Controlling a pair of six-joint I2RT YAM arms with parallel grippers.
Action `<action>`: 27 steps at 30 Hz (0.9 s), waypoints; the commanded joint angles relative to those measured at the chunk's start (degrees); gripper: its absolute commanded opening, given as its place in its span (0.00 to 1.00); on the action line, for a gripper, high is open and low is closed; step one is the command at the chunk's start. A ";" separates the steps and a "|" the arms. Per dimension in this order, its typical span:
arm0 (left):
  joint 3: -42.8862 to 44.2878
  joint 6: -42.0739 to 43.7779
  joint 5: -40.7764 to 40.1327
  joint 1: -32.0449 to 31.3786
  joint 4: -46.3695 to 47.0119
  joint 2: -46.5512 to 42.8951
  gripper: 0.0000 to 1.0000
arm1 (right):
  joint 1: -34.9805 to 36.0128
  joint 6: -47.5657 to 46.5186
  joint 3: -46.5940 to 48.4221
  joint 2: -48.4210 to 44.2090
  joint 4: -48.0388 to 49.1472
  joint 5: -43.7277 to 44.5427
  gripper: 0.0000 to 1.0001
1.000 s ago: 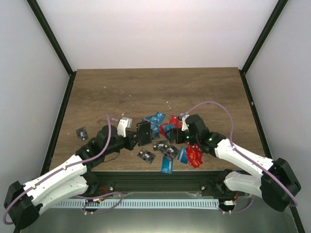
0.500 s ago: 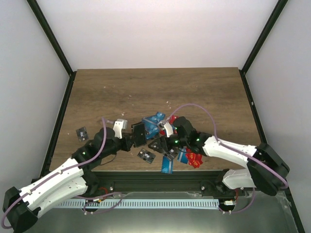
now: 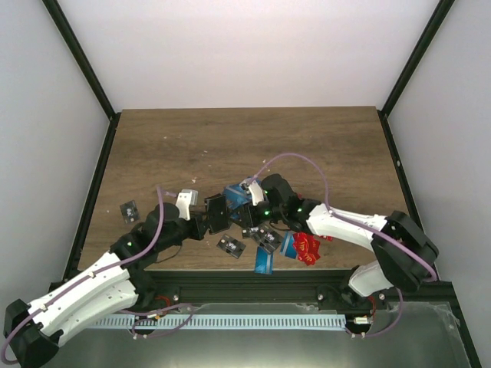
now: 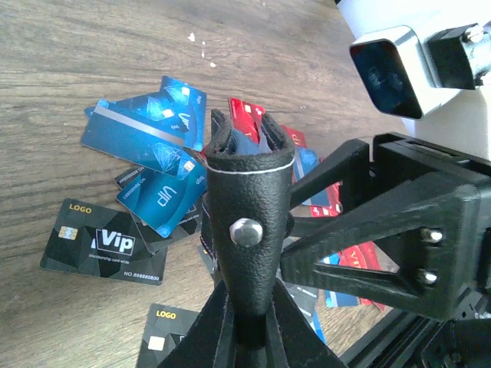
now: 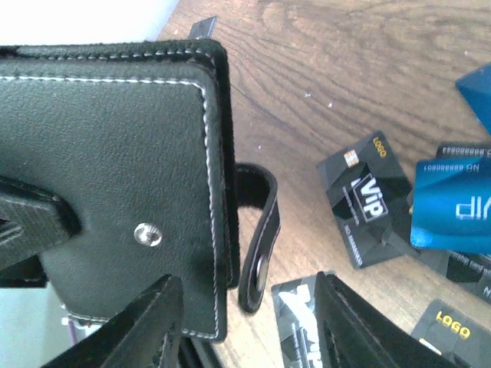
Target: Put the credit cards into the card holder
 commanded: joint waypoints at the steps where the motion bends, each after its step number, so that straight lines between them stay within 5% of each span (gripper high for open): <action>1: -0.33 -0.68 1.06 -0.23 0.41 -1.21 0.04 | 0.22 -1.55 3.34 2.73 1.49 0.50 0.42; 9: -0.51 -0.86 1.94 -0.25 0.34 -1.33 0.04 | 0.20 -2.17 4.77 6.04 3.25 -0.66 0.19; 19: -2.55 -2.73 1.65 -0.27 0.06 -1.88 0.04 | 0.22 -2.02 3.11 6.77 5.19 -2.98 0.17; 23: -2.75 -3.23 1.61 -0.27 -0.41 -2.11 0.04 | 0.30 -1.85 2.80 7.63 5.81 -4.96 0.02; 27: -3.50 -5.68 1.63 -0.27 -1.45 -3.10 0.04 | 1.20 -0.35 1.50 9.03 7.62 -7.40 0.01</action>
